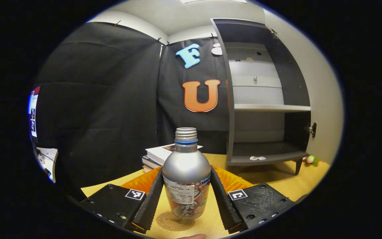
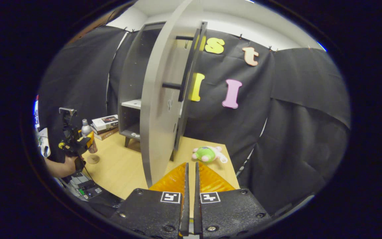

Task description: Open the cabinet door with the right hand, grasp the bottle in the cabinet with the left hand and place it on the coaster, then close the cabinet door with the right hand.

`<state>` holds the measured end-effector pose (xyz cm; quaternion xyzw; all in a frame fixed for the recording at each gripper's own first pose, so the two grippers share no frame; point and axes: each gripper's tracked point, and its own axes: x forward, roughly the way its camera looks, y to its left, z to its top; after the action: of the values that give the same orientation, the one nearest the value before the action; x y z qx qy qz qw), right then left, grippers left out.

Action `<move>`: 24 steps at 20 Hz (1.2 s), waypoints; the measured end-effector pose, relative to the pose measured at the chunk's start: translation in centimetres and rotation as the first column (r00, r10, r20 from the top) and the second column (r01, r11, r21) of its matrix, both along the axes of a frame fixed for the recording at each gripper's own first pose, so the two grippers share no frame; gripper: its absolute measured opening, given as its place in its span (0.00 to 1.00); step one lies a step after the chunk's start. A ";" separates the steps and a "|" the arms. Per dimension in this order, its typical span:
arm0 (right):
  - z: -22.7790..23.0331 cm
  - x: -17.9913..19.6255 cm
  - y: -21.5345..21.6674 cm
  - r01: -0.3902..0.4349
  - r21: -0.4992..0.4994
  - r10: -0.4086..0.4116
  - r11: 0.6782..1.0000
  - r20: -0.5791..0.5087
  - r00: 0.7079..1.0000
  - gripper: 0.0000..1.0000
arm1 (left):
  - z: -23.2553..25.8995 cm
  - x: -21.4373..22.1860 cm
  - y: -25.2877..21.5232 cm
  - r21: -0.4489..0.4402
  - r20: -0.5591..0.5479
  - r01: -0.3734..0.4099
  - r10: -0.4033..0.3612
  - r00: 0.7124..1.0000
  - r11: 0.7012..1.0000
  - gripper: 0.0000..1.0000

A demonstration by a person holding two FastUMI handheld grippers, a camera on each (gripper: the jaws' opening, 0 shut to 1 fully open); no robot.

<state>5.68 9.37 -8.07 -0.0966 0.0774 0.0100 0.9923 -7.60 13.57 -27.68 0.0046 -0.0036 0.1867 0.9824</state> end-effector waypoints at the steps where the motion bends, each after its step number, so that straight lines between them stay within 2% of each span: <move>1: -0.4 0.2 0.4 -0.006 -0.005 0.006 1.000 -0.012 1.000 0.08 | -1.1 -0.2 0.4 -0.008 -0.005 -0.009 0.009 1.000 1.000 0.76; 4: -0.6 0.3 1.6 -0.027 -0.047 0.027 0.999 -0.018 0.999 0.08 | -3.1 -0.7 1.1 -0.028 -0.006 -0.029 0.029 1.000 0.999 0.77; 7: -0.4 0.8 2.5 -0.047 -0.094 0.047 0.994 -0.002 0.999 0.08 | -4.1 -0.6 1.8 0.022 -0.002 -0.040 0.040 0.999 0.999 0.77; 9: -0.1 1.3 2.7 -0.057 -0.121 0.057 0.991 -0.002 0.998 0.08 | -5.4 -0.3 1.3 0.002 -0.023 -0.030 0.030 0.999 1.000 0.77; 12: -0.1 1.8 3.5 -0.069 -0.142 0.070 0.987 0.003 0.998 0.08 | -5.0 -0.4 1.9 0.047 -0.002 -0.049 0.049 0.999 0.998 0.77; 15: 0.4 2.5 4.4 -0.084 -0.187 0.087 0.979 0.008 0.996 0.08 | -5.0 -0.4 2.0 0.032 0.008 -0.053 0.053 0.999 0.998 0.77; 16: 0.5 2.5 4.3 -0.082 -0.186 0.085 0.979 0.005 0.996 0.05 | -5.2 -0.4 2.1 0.029 0.002 -0.054 0.054 0.999 0.998 0.77; 17: 0.4 2.5 4.1 -0.078 -0.177 0.079 0.981 -0.001 0.997 0.04 | -6.0 -0.4 2.2 0.019 -0.022 -0.059 0.059 0.998 0.998 0.79; 19: 0.3 2.7 4.0 -0.072 -0.164 0.071 0.984 -0.014 0.997 0.04 | -6.7 -1.2 3.3 0.020 -0.047 -0.116 0.117 0.992 0.993 0.88; 20: 0.3 2.8 4.1 -0.074 -0.160 0.072 0.984 -0.015 0.997 0.02 | -6.3 -1.7 3.7 0.022 -0.034 -0.128 0.129 0.991 0.992 0.98; 24: -0.3 3.0 3.9 -0.079 -0.153 0.075 0.985 -0.031 0.997 0.04 | -4.0 -1.5 2.2 0.068 0.008 -0.079 0.078 0.997 0.995 0.98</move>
<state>8.67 13.28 -8.37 -0.1758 0.0866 0.0437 0.9796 -9.06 15.75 -31.70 0.0380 -0.0124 0.2250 0.9735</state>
